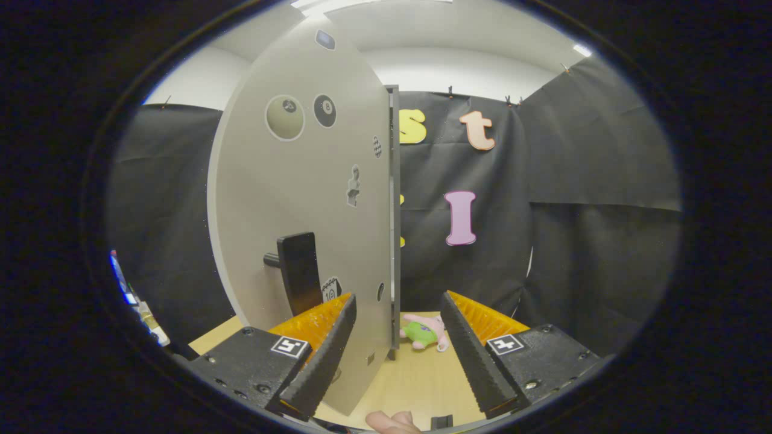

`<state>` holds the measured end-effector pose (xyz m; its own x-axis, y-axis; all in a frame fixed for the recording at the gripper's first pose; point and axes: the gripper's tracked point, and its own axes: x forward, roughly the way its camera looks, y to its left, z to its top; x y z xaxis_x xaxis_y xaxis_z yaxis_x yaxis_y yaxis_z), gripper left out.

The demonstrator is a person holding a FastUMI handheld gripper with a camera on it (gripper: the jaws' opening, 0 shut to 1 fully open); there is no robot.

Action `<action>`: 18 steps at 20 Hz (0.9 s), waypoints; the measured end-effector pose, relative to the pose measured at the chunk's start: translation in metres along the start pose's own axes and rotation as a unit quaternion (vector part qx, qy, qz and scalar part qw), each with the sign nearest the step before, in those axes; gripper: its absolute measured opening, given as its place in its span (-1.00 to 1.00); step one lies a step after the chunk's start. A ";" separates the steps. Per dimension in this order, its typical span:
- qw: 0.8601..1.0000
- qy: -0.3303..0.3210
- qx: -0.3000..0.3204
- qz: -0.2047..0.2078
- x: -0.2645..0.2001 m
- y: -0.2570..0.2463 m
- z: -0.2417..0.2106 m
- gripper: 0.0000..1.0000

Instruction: Open the shoe cabinet door, grab the shoes and put them into the shoe cabinet, then close the shoe cabinet door.

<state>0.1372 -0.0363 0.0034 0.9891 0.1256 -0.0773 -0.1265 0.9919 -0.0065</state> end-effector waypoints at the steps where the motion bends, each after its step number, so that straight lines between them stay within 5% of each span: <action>1: 1.000 -0.003 0.002 -0.003 0.000 0.005 0.000 0.87; 18: 0.995 -0.041 -0.047 -0.073 0.028 0.097 0.000 0.87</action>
<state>0.1530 0.0639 0.0007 0.9998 -0.0159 0.0131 0.0171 0.9943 -0.1049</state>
